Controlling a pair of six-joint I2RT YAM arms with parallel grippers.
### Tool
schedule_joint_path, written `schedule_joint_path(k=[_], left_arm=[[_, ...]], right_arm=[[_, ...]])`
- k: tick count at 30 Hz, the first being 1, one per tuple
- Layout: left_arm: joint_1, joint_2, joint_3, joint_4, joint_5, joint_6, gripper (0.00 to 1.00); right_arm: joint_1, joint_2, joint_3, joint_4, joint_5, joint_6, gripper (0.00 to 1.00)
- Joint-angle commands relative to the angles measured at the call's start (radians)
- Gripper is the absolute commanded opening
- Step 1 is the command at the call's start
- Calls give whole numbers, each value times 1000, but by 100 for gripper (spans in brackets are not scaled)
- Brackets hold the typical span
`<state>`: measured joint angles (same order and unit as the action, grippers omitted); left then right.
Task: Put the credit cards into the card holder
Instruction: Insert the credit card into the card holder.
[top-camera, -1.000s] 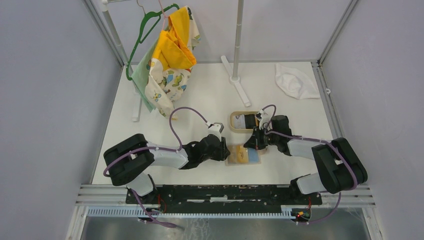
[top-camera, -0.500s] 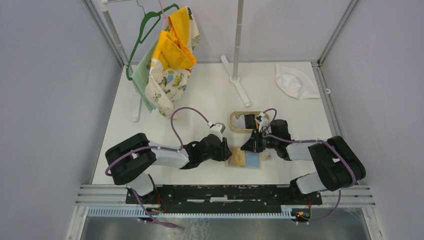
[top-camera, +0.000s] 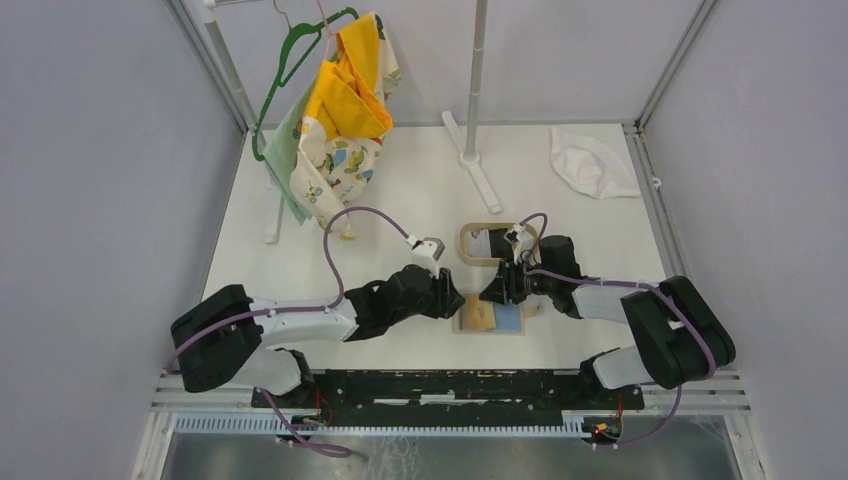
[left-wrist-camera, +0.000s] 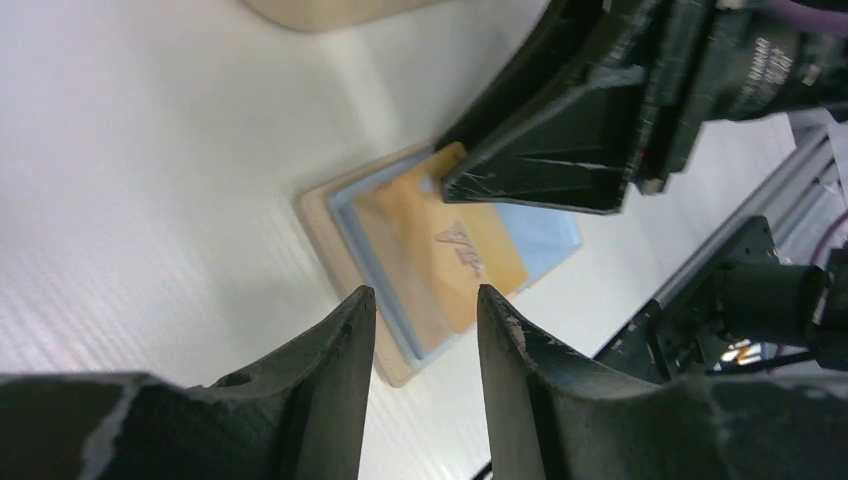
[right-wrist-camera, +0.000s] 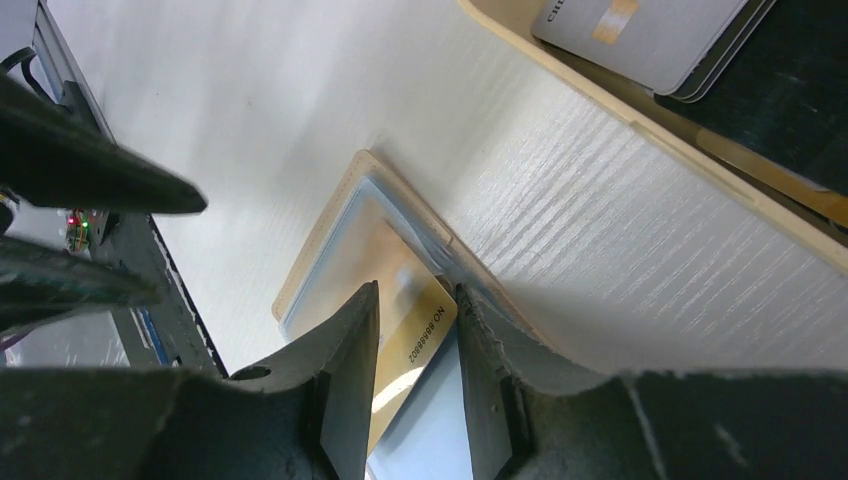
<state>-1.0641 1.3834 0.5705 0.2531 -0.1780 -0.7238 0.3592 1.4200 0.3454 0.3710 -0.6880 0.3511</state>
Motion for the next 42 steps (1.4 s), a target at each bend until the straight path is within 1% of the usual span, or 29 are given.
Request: schedule_joint_path(k=[1, 4, 6, 8, 9, 10, 11, 12, 15, 18, 26, 29, 34, 38, 42], left_arm=[[-91, -8, 77, -16, -27, -13, 48], [-190, 73, 179, -59, -132, -29, 46], [-235, 140, 253, -117, -214, -49, 35], [-260, 213, 322, -164, -255, -68, 21], [-268, 252, 360, -186, -265, -74, 12], [-275, 289, 398, -216, -282, -79, 6], [-282, 323, 435, -241, -301, -83, 3], [-287, 355, 469, -278, -316, -83, 2], [-295, 426, 552, -340, -351, -81, 2], [-297, 467, 606, -366, -364, -70, 2], [-302, 553, 692, -438, -401, -91, 2], [-308, 568, 707, -444, -428, -94, 3], [-313, 604, 742, -503, -487, -115, 13], [-313, 640, 769, -572, -543, -153, 24], [-313, 656, 793, -636, -588, -193, 33]], right_arm=[[-6, -1, 26, -24, 32, -50, 40], [-5, 13, 28, -24, 32, -46, 40], [-6, 17, 29, -26, 31, -43, 40], [-5, 19, 30, -25, 33, -43, 40], [-5, 19, 29, -26, 33, -42, 40], [-6, 20, 29, -26, 33, -42, 40], [-5, 22, 29, -26, 32, -41, 40], [-5, 22, 30, -26, 33, -42, 40], [-5, 21, 31, -27, 32, -42, 40], [-5, 25, 32, -29, 34, -43, 40], [-5, 33, 32, -29, 34, -41, 40], [-5, 35, 32, -30, 33, -40, 40], [-5, 33, 32, -30, 32, -41, 40], [-6, 29, 32, -32, 33, -40, 40], [-5, 30, 34, -34, 33, -41, 40]])
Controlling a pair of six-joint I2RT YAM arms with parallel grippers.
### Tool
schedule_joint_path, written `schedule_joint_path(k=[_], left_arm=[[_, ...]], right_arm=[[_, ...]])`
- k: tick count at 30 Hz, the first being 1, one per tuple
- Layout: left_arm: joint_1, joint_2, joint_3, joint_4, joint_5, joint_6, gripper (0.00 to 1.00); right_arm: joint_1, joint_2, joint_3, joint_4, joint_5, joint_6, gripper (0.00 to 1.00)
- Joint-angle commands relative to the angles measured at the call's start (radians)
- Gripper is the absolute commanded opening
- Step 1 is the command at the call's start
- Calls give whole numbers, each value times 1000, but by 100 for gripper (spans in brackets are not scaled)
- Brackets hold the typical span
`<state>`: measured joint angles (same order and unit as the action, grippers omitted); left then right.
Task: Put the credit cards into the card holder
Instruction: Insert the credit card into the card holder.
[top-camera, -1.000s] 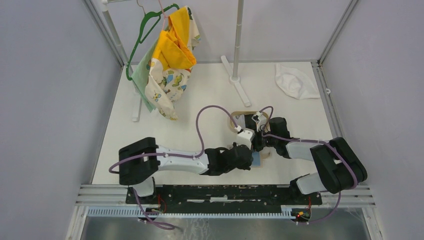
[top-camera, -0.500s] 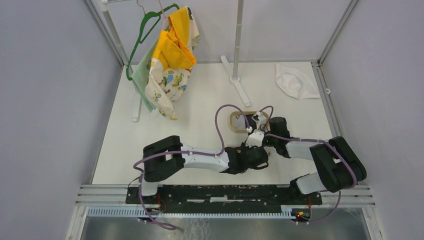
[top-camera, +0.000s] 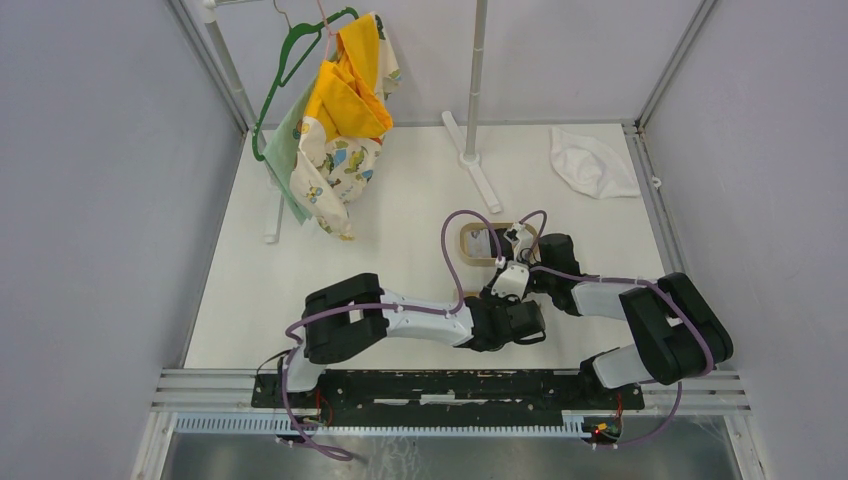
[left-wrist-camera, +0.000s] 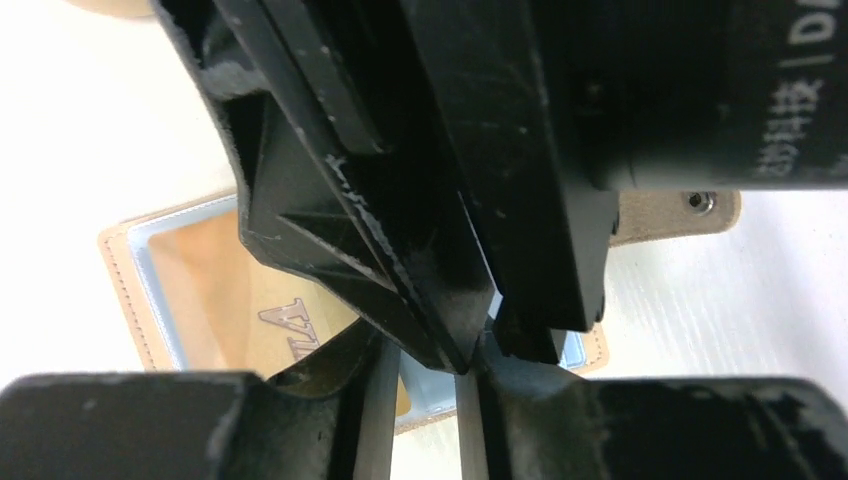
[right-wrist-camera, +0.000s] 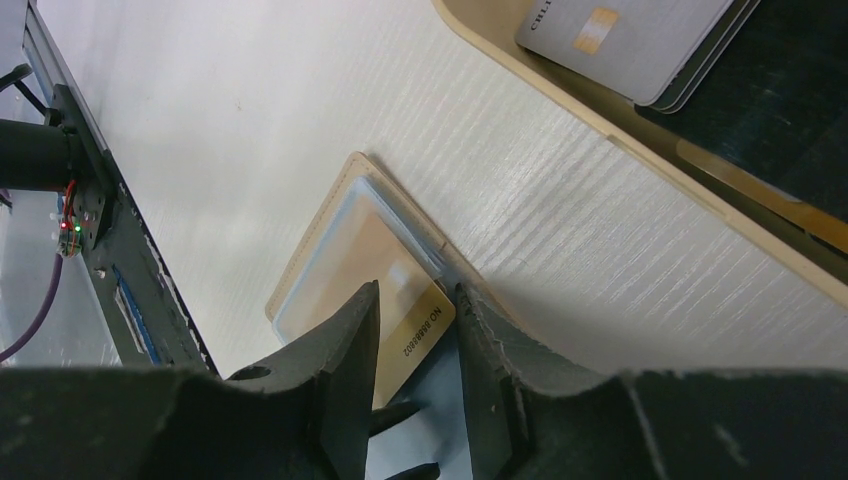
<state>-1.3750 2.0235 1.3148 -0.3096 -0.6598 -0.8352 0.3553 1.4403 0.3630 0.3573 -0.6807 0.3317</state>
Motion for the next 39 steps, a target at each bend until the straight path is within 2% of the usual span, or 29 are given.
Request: schedule_joint_path(k=[1, 9, 13, 15, 18, 23, 28, 33, 36, 39], left_arm=[[-2, 14, 48, -79, -114, -85, 34], [-1, -12, 31, -94, -161, -91, 44], [1, -28, 19, -97, -167, -91, 47], [0, -42, 12, -90, -165, -84, 48], [0, -86, -19, -37, -116, -24, 50], [0, -197, -118, 119, 40, 107, 53], [-1, -319, -245, 238, 157, 217, 53], [28, -451, -385, 254, 104, 269, 58], [140, -537, -508, 360, 261, 280, 59], [252, -608, -617, 478, 437, 274, 62]], right_arm=[[-1, 10, 16, -21, 24, -22, 40], [-1, 1, 23, -33, 27, -35, 45], [-7, -18, 36, -49, 21, -55, 51], [-13, -36, 43, -60, 14, -71, 58], [-29, -57, 63, -87, -10, -111, 68], [-51, -114, 113, -172, -71, -240, 77], [-63, -197, 148, -274, -158, -451, 78], [-65, -293, 212, -486, -181, -842, 79], [-65, -353, 170, -565, -140, -1148, 78], [-59, -357, 136, -619, -81, -1324, 75]])
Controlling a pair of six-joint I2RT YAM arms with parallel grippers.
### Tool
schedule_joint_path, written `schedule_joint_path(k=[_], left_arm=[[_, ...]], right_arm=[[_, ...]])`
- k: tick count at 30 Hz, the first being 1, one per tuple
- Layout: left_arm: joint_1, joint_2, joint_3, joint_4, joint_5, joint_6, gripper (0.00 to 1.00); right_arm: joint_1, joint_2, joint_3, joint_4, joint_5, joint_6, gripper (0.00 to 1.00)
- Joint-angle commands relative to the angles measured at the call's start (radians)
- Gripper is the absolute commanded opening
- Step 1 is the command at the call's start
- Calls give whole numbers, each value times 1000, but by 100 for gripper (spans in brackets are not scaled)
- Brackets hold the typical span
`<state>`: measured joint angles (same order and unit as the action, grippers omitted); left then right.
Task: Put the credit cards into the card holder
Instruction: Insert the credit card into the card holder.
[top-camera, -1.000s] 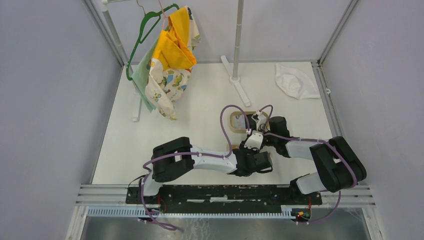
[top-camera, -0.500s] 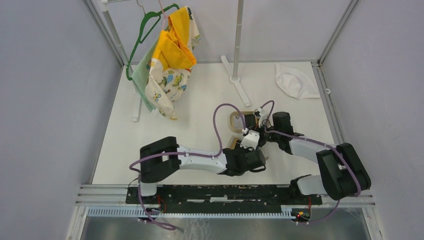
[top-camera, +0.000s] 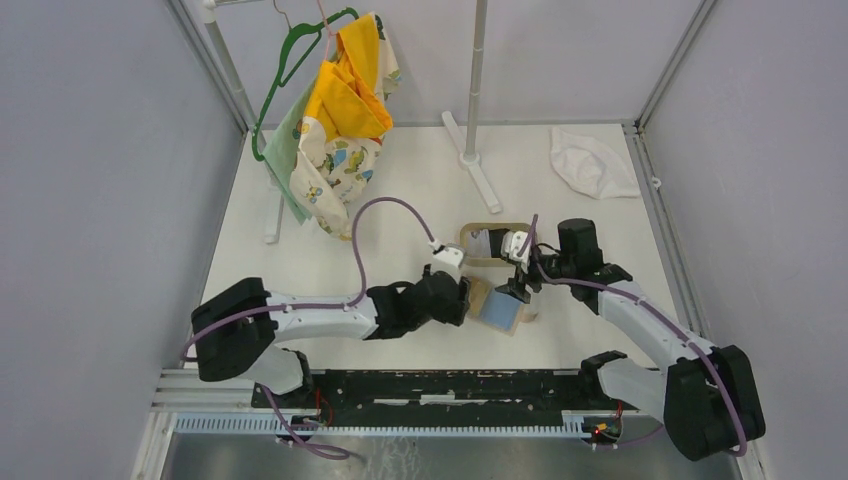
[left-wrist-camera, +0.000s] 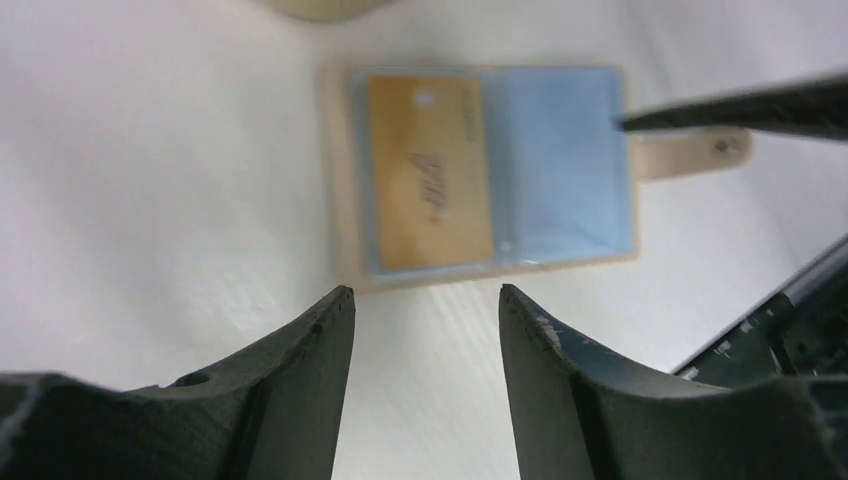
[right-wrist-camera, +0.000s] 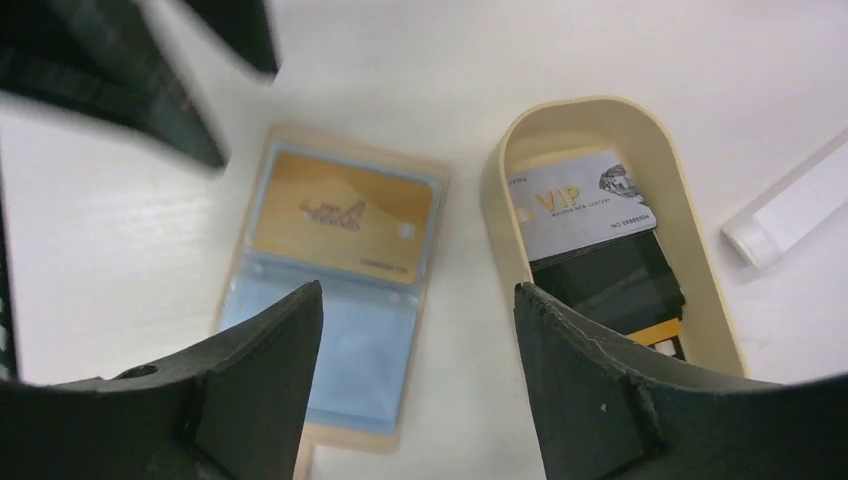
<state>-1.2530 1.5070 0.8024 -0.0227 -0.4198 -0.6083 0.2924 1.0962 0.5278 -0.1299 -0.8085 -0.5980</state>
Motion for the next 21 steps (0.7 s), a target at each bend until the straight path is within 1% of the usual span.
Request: schedule_joint_path(k=[1, 3, 5, 6, 8, 9, 14, 17, 21], left_arm=[[153, -107, -130, 219, 227, 48, 65], [187, -133, -166, 254, 259, 50, 69], [225, -133, -192, 277, 291, 49, 70], [252, -127, -207, 296, 317, 43, 69], [289, -111, -232, 338, 364, 30, 69], [300, -102, -239, 357, 381, 27, 69], [314, -65, -255, 403, 415, 16, 68], [316, -60, -263, 412, 415, 12, 68], [316, -81, -277, 417, 443, 8, 67]], right_arm=[[6, 2, -29, -142, 55, -416, 74], [19, 51, -5, -168, 77, -413, 66], [45, 112, 33, -183, 138, -371, 60], [61, 146, 50, -181, 189, -334, 60], [81, 205, 77, -176, 270, -272, 60], [85, 226, 88, -176, 285, -244, 60], [101, 294, 114, -176, 299, -173, 66], [119, 327, 129, -193, 270, -162, 68], [163, 406, 192, -270, 163, -181, 66]])
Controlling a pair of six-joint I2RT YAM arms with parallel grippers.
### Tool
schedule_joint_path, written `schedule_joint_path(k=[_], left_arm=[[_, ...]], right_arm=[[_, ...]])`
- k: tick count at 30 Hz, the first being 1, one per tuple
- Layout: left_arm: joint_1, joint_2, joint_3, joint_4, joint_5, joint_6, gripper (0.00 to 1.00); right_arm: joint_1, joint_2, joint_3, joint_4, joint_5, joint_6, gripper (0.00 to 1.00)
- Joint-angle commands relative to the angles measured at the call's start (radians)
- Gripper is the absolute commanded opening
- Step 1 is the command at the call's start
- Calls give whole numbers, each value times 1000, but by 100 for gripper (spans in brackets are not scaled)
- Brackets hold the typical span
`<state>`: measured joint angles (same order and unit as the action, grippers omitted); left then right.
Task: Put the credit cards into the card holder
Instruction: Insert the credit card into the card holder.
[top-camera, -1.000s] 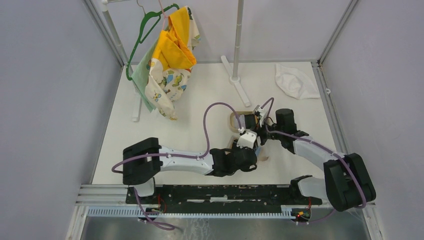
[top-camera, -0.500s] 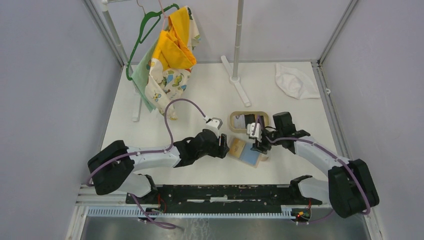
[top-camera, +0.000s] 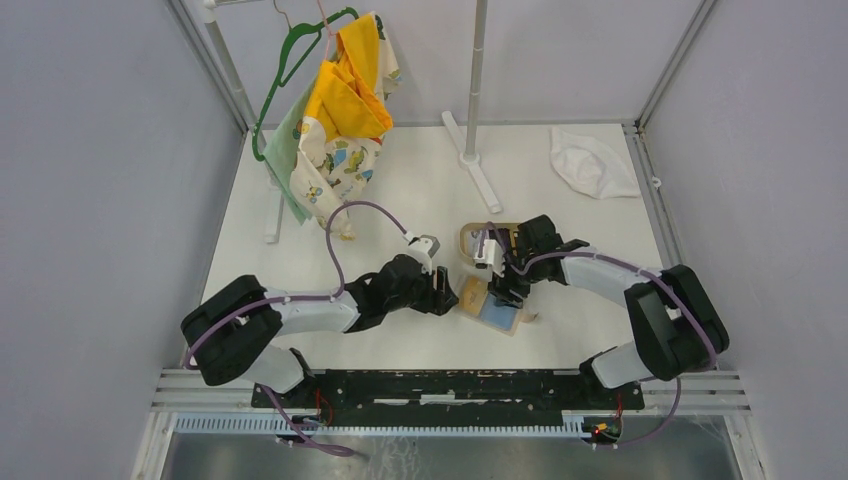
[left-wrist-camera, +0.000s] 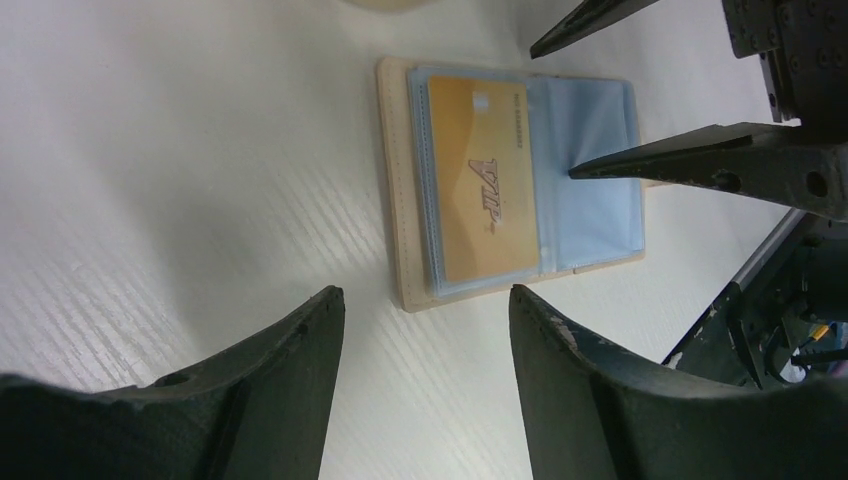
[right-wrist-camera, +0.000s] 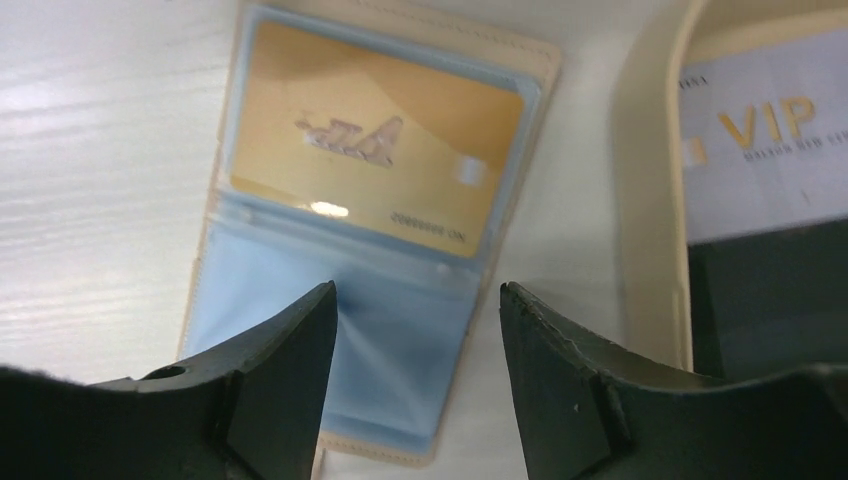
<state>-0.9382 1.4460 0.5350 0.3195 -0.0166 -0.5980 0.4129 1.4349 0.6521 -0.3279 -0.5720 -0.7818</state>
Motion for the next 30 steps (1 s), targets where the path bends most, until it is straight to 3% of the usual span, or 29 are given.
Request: schedule_joint_path(k=[1, 8, 13, 18, 24, 28, 30], left_arm=[[2, -27, -15, 75, 41, -3, 67], [1, -131, -71, 51, 27, -13, 66], [0, -291, -107, -46, -49, -4, 65], [1, -541, -174, -86, -85, 4, 66], [0, -799, -300, 29, -45, -13, 78], [0, -897, -340, 79, -24, -43, 95], [-1, -921, -351, 89, -25, -55, 99]], right_arm=[[55, 84, 80, -92, -91, -6, 65], [205, 222, 228, -222, -95, -100, 57], [298, 312, 391, -383, -55, -228, 54], [300, 140, 390, -359, -7, -250, 57], [172, -105, 354, -319, -69, -242, 73], [-2, -174, 306, -125, -115, -18, 85], [-73, -188, 282, -20, -108, 124, 98]])
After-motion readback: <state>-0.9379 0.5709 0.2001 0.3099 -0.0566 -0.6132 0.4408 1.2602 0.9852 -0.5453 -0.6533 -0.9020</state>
